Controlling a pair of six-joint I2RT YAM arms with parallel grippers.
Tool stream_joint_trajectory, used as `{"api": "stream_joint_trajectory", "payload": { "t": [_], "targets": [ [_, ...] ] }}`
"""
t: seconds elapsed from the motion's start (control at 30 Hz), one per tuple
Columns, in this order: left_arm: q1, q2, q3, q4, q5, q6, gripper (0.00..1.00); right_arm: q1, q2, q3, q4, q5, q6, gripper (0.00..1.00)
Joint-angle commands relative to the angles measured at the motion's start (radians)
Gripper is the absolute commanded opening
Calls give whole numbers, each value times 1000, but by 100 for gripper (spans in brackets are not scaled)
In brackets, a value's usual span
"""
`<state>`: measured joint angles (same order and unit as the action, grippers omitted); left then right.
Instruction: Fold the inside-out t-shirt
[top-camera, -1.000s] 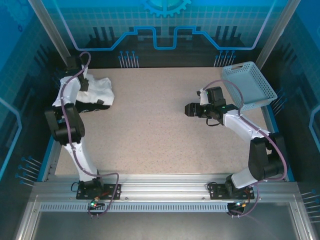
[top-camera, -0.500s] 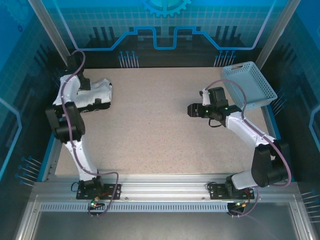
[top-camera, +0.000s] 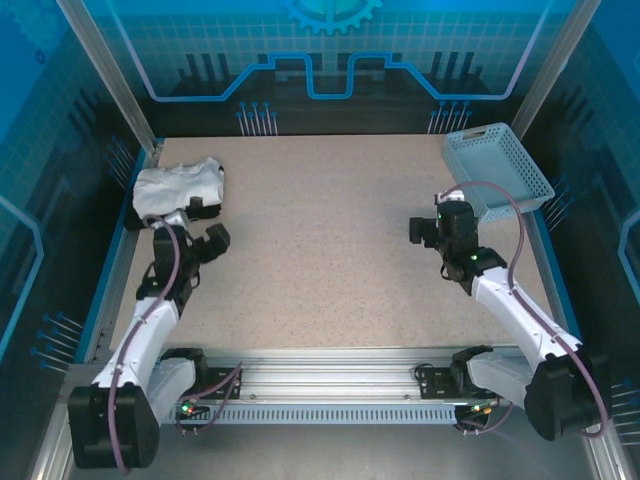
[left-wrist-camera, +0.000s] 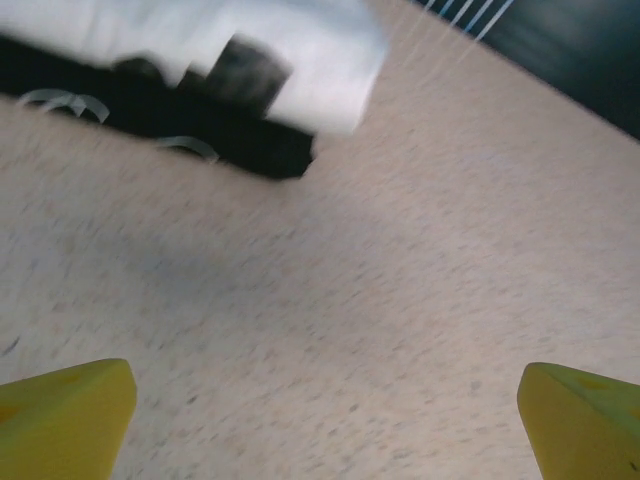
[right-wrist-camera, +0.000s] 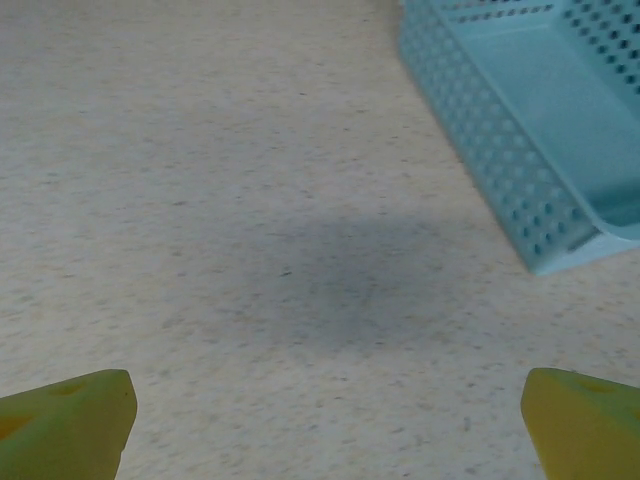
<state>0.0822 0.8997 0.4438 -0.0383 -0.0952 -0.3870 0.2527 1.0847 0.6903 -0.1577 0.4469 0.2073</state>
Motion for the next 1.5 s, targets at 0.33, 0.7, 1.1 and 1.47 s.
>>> {"api": "stream_joint_trajectory", "payload": {
  "t": [0.33,0.7,1.1,1.47],
  "targets": [
    [-2,383,-143,782,-93,179,99,-135,235,-259,719,-22,-143,100],
    [-92,679,-114,1110,-90,365,99,-186,424,-311,1017,-245,-166,100],
    [-108,653,-77,987,-118,368,99,-166,418,-280,953,-227,-178,100],
    [-112,653,-74,983,-116,373,99,-159,419,-279,953,-214,-183,100]
  ]
}}
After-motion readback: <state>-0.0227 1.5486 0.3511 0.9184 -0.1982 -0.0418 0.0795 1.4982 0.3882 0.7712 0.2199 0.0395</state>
